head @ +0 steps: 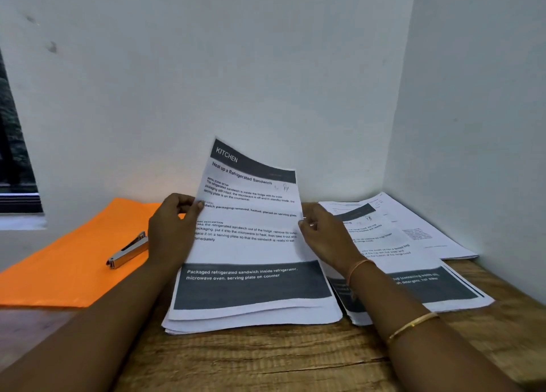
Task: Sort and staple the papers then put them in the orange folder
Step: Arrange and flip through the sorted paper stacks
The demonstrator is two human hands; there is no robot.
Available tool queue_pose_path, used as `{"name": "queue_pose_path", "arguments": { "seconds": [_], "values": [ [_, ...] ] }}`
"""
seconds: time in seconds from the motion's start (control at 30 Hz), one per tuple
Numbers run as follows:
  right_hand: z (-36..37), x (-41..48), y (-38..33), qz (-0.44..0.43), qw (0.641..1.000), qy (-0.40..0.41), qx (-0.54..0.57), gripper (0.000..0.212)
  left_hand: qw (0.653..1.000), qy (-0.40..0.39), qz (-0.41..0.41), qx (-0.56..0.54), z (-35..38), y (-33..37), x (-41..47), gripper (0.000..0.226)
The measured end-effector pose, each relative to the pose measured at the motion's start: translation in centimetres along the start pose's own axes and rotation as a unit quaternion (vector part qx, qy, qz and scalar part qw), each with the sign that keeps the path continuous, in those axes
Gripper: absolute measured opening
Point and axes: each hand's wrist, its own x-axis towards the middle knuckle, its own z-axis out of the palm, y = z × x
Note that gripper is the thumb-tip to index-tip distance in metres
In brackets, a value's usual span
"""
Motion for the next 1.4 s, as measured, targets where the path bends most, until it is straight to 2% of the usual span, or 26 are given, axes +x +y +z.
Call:
{"name": "queue_pose_path", "arguments": {
  "seconds": [0.07,0.2,0.3,0.37,0.43,0.53,0.6,0.67,0.8,0.9,1.0,1.13,1.2,1.33,1.4],
  "values": [
    [-0.2,0.0,-0.2,0.022,0.999,0.006,0.044,0.023,1.0,0.005,0.005,-0.02,0.1,0.1,-0.1,0.008],
    [-0.5,0.2,-0.4,0.092,0.986,0.006,0.141,0.037,0.999,0.007,-0.007,-0.041,0.3,-0.2,0.0,0.008],
    [-0.6,0.5,-0.4,0.131,0.963,-0.026,0.234,0.026,0.999,0.008,-0.009,-0.049,0.3,-0.4,0.2,0.009],
    [-0.7,0.8,-0.3,0.144,0.946,-0.065,0.282,0.025,0.998,0.007,-0.007,-0.056,0.4,-0.4,0.1,0.011],
    [-1.0,1.0,-0.3,0.168,0.942,-0.081,0.278,0.026,0.998,0.001,-0.012,-0.069,0.5,-0.5,-0.1,0.014],
    [-1.6,1.8,0.7,0.227,0.934,-0.058,0.269,0.032,0.992,-0.042,-0.044,-0.112,0.8,-0.2,-0.3,0.021],
    [-2.2,2.1,1.3,0.27,0.922,-0.041,0.276,0.029,0.985,-0.074,-0.064,-0.139,0.9,0.1,-0.5,0.024],
    [-3.0,2.4,1.9,0.316,0.9,-0.021,0.301,0.033,0.988,-0.104,-0.056,-0.103,0.9,0.0,-0.5,0.023],
    [-5.0,2.0,2.1,0.354,0.854,-0.01,0.382,0.027,0.981,-0.185,-0.05,0.012,1.2,-0.9,-0.4,0.019],
    [-5.9,2.0,3.1,0.371,0.842,0.05,0.388,0.027,0.979,-0.191,-0.04,0.062,1.2,-1.0,-0.6,0.016],
    [-6.4,2.4,4.6,0.387,0.851,0.09,0.345,0.024,0.98,-0.186,-0.039,0.065,1.1,-0.9,-0.5,0.025],
    [-7.5,2.0,4.8,0.325,0.92,0.161,0.15,0.009,0.98,-0.183,-0.061,0.052,1.0,-0.7,-0.4,0.053],
    [-8.0,1.7,5.4,0.282,0.938,0.18,0.087,0.011,0.98,-0.181,-0.068,0.05,1.1,-0.8,-0.4,0.063],
    [-8.5,1.0,6.3,0.267,0.947,0.178,-0.028,0.032,0.978,-0.188,-0.077,0.054,1.2,-1.0,-0.2,0.069],
    [-8.7,0.7,6.3,0.274,0.938,0.176,-0.119,0.03,0.978,-0.185,-0.069,0.062,1.2,-1.0,-0.2,0.066]
  ]
}}
